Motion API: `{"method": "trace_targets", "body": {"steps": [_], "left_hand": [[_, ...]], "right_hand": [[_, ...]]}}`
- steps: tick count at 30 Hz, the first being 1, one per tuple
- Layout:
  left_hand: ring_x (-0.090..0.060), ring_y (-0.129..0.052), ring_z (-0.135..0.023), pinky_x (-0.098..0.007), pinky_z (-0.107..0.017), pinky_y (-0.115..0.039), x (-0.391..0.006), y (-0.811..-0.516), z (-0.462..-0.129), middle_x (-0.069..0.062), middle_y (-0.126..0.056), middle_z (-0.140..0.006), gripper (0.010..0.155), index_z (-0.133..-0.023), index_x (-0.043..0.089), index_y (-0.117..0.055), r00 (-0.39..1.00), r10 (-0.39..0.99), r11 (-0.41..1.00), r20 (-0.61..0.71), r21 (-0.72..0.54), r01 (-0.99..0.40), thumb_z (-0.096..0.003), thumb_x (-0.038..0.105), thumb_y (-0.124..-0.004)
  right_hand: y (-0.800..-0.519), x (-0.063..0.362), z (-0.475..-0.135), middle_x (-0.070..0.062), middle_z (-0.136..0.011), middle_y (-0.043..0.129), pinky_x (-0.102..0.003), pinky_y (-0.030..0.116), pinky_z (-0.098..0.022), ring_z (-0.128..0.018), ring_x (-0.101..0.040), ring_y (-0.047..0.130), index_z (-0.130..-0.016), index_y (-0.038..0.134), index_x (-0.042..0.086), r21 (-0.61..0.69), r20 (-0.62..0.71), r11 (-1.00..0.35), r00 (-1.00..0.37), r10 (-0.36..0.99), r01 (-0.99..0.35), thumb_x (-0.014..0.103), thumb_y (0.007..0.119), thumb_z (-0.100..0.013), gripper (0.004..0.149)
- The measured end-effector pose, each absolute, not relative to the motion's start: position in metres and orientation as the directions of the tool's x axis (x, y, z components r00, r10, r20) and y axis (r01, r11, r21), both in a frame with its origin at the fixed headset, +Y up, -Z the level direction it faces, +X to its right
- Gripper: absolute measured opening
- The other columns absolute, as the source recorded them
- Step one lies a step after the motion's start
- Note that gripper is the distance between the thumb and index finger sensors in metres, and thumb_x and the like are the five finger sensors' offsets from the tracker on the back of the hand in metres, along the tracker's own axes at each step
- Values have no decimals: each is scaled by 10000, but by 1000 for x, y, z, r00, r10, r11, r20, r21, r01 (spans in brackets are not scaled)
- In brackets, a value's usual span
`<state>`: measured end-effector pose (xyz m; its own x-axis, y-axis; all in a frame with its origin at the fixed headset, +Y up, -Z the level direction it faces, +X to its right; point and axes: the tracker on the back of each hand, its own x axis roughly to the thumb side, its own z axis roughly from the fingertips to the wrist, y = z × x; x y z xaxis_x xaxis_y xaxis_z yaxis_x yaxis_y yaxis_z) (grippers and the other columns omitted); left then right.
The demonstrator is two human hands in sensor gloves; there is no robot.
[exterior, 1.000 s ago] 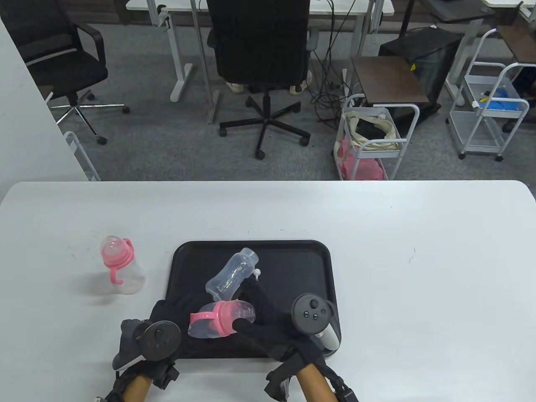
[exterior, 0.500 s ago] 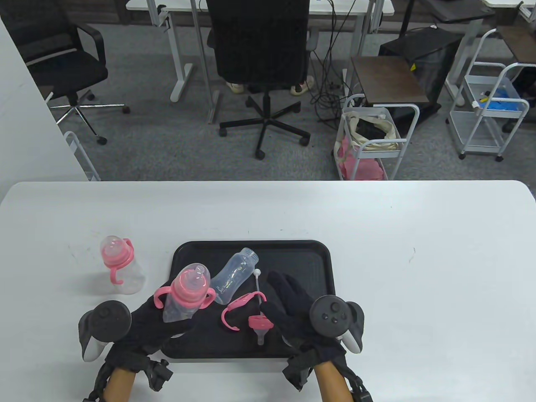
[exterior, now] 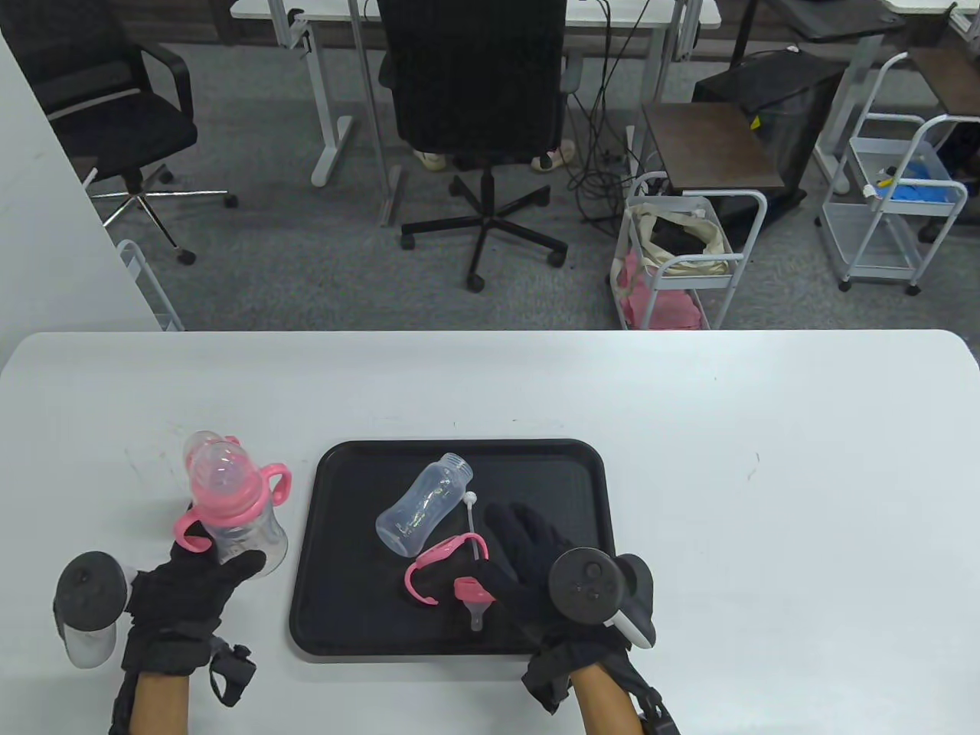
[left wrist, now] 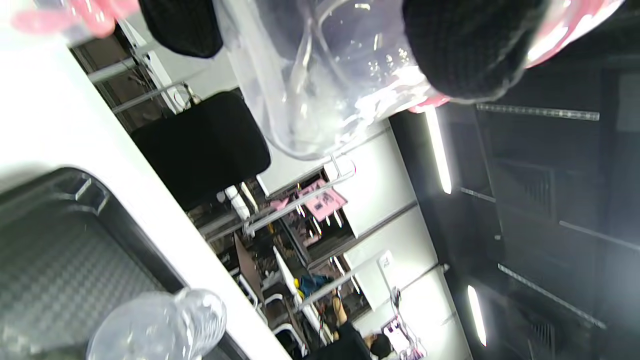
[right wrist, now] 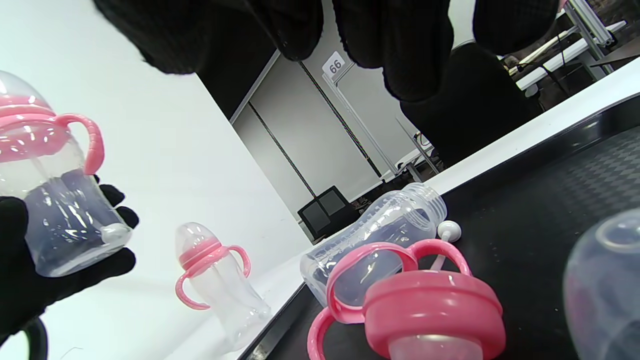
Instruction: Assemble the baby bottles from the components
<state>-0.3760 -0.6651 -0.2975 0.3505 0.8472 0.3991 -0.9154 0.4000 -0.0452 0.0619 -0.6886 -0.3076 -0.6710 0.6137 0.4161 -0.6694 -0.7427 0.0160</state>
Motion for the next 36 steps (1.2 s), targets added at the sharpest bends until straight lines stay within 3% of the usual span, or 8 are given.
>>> {"method": "trace_targets", "body": {"steps": [7, 10, 14, 18, 20, 24, 28, 36], "left_hand": [[-229, -678, -1137, -557, -788, -694, -423, -638, -279, 30, -501, -1199, 990, -1188, 298, -346, 453, 825, 395, 337, 229, -890, -427, 549, -928], [-232, -721, -1107, -539, -783, -709, -441, -635, -275, 23, -522, -1182, 951, -1168, 313, -409, 485, 833, 412, 265, 286, -865, -424, 582, -937], [-251, -690, -1126, -554, -790, -692, -459, -646, -273, 13, -503, -1177, 948, -1168, 321, -387, 516, 841, 441, 160, 350, -826, -436, 565, -937], [-236, -640, -1126, -618, -774, -667, -469, -665, -271, 100, -578, -1164, 939, -1145, 415, -447, 563, 826, 504, 17, 424, -752, -382, 593, -964], [-194, -634, -1091, -541, -786, -644, -473, -675, -270, 132, -623, -1150, 941, -1129, 447, -471, 594, 801, 555, -73, 463, -691, -350, 632, -966], [-195, -682, -1041, -439, -765, -681, -480, -699, -275, 120, -639, -1149, 942, -1137, 423, -472, 583, 793, 597, -175, 417, -685, -365, 641, -964], [-207, -696, -1057, -435, -772, -699, -483, -720, -281, 101, -628, -1164, 944, -1145, 412, -454, 591, 768, 639, -246, 349, -685, -379, 630, -961], [-210, -734, -1064, -419, -762, -754, -486, -753, -291, 85, -613, -1170, 925, -1142, 400, -452, 637, 678, 730, -367, 239, -640, -395, 605, -956]], "right_hand": [[-687, 64, -307, -221, -1151, 502, -712, 547, -699, -966, -449, 714, -1140, 494, 182, -11, 426, -749, -680, 596, -663, 567, 718, -569, 724], [-686, 64, -307, -221, -1151, 502, -713, 545, -699, -967, -450, 712, -1140, 494, 181, -15, 432, -747, -678, 595, -665, 568, 719, -567, 726], [-686, 66, -307, -220, -1151, 503, -715, 541, -700, -967, -448, 715, -1138, 498, 184, -35, 436, -752, -687, 581, -658, 568, 719, -566, 724], [-686, 68, -307, -219, -1152, 502, -721, 530, -702, -970, -449, 711, -1138, 500, 182, -50, 430, -755, -697, 574, -653, 567, 721, -566, 724], [-686, 70, -307, -220, -1154, 499, -730, 513, -704, -976, -454, 703, -1137, 504, 183, -65, 424, -763, -710, 562, -643, 567, 723, -565, 723], [-686, 72, -307, -219, -1169, 481, -758, 432, -712, -1013, -475, 650, -1139, 507, 184, -84, 401, -781, -739, 542, -619, 567, 727, -563, 727], [-688, 75, -309, -213, -1191, 452, -750, 283, -719, -1075, -496, 516, -1144, 509, 190, -121, 370, -814, -787, 494, -568, 569, 737, -558, 735], [-696, 82, -314, -212, -1204, 430, -733, 205, -714, -1108, -488, 409, -1150, 495, 207, -135, 306, -844, -832, 463, -519, 578, 745, -550, 748]]}}
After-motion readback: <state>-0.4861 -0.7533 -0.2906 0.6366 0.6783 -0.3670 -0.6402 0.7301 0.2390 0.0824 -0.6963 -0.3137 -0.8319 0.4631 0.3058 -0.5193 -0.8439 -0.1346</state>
